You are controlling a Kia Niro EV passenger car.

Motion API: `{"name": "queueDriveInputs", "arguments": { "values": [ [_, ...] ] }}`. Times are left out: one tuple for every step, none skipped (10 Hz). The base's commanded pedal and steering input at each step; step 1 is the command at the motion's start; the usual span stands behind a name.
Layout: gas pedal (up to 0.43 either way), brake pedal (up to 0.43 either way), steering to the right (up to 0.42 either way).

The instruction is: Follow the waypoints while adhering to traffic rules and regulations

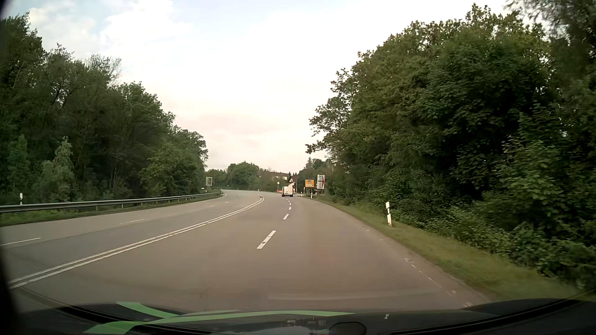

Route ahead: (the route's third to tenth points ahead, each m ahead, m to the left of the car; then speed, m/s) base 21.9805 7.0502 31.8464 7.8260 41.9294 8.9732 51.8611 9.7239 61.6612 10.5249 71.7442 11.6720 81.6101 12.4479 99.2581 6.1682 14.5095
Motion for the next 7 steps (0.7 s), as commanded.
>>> {"name": "queueDriveInputs", "arguments": {
  "values": [
    [0.087,0.0,-0.008],
    [0.087,0.0,-0.008],
    [0.087,0.0,-0.008],
    [0.087,0.0,-0.009],
    [0.087,0.0,-0.009],
    [0.087,0.0,-0.01],
    [0.087,0.0,-0.012]
  ]
}}
